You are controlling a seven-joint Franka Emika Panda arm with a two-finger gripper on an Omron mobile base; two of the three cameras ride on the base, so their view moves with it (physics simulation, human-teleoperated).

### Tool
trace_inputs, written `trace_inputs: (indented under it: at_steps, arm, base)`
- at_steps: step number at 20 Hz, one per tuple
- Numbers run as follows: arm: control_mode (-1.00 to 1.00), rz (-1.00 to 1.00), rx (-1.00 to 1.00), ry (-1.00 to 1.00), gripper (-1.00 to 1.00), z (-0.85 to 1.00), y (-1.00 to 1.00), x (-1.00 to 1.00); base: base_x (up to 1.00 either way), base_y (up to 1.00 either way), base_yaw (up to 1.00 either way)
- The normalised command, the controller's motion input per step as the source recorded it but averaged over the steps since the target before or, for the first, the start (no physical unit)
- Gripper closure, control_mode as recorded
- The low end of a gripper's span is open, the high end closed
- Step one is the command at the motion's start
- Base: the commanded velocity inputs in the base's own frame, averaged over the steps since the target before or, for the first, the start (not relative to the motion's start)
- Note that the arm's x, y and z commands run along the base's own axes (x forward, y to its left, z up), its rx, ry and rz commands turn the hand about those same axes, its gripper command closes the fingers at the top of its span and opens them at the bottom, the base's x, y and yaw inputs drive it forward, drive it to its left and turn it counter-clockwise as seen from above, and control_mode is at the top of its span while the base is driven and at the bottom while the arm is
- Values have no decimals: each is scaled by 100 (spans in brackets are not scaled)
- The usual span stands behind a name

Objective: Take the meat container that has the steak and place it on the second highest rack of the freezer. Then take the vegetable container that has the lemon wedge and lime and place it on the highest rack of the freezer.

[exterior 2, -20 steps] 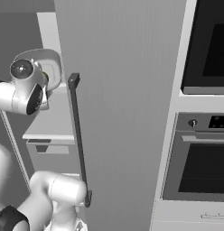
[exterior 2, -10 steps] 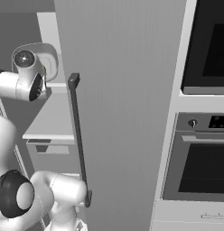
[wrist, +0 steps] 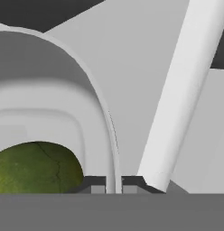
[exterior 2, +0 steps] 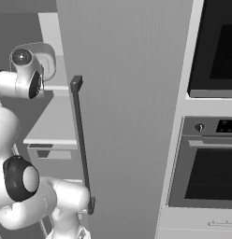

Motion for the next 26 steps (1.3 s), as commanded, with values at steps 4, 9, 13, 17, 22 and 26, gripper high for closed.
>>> trace_inputs:
  at_steps: [4, 9, 13, 17, 22, 26]
  arm:
    - [-100, 0, 0, 0, 100, 0, 1, 57]
    - [-100, -1, 3, 3, 100, -1, 0, 77]
    - [-100, 0, 2, 4, 100, 0, 0, 67]
    - [-100, 0, 0, 4, -100, 0, 2, 70]
    - [-100, -1, 1, -1, -100, -12, 8, -5]
    - [-100, -4, 4, -14, -100, -5, 16, -94]
  base:
    - [0, 0, 0]
    - [0, 0, 0]
    - [0, 0, 0]
    - [0, 0, 0]
    - [0, 0, 0]
    - [0, 0, 0]
